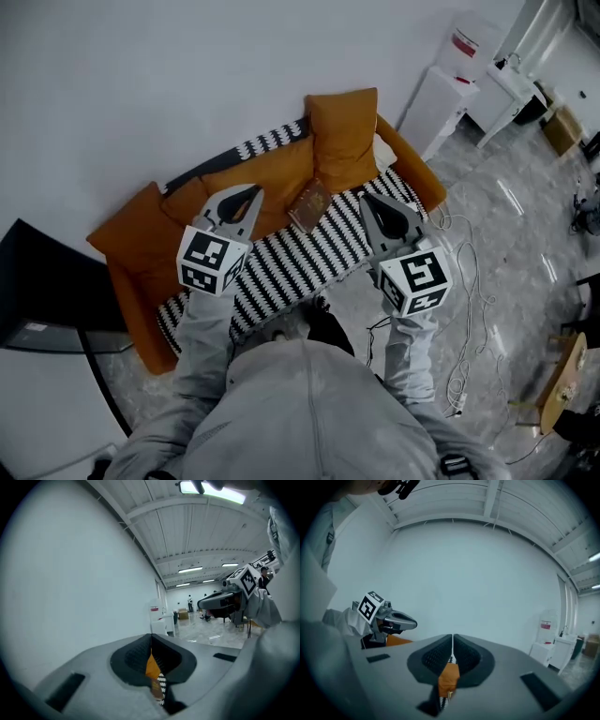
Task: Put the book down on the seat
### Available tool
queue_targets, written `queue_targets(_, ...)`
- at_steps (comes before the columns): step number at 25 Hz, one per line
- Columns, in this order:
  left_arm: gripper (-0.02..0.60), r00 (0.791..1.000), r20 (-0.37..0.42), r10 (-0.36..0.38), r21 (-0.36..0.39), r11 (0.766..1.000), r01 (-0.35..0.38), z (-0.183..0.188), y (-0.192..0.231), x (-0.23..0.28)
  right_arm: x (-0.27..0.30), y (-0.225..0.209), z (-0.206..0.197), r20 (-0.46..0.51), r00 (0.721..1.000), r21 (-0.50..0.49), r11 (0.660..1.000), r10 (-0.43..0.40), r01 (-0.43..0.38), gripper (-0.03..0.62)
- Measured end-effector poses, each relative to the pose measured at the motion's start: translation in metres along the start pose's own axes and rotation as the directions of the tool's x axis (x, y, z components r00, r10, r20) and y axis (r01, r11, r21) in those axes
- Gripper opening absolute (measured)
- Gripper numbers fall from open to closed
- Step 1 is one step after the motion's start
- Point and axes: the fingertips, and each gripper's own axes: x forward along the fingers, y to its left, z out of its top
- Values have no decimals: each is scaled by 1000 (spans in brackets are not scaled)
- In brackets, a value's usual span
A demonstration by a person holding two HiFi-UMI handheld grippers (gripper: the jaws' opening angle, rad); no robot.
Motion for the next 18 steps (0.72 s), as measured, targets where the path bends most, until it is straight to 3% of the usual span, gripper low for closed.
queue_targets(8, 28, 998, 54, 20, 126, 992, -27, 38, 2, -30, -9, 23, 29, 39, 999, -62, 998, 10, -8, 31)
queue_targets(18, 28, 994, 95, -57, 190, 981, 38, 59, -26, -31, -14, 37, 41, 42, 999, -62, 998, 15, -13, 28)
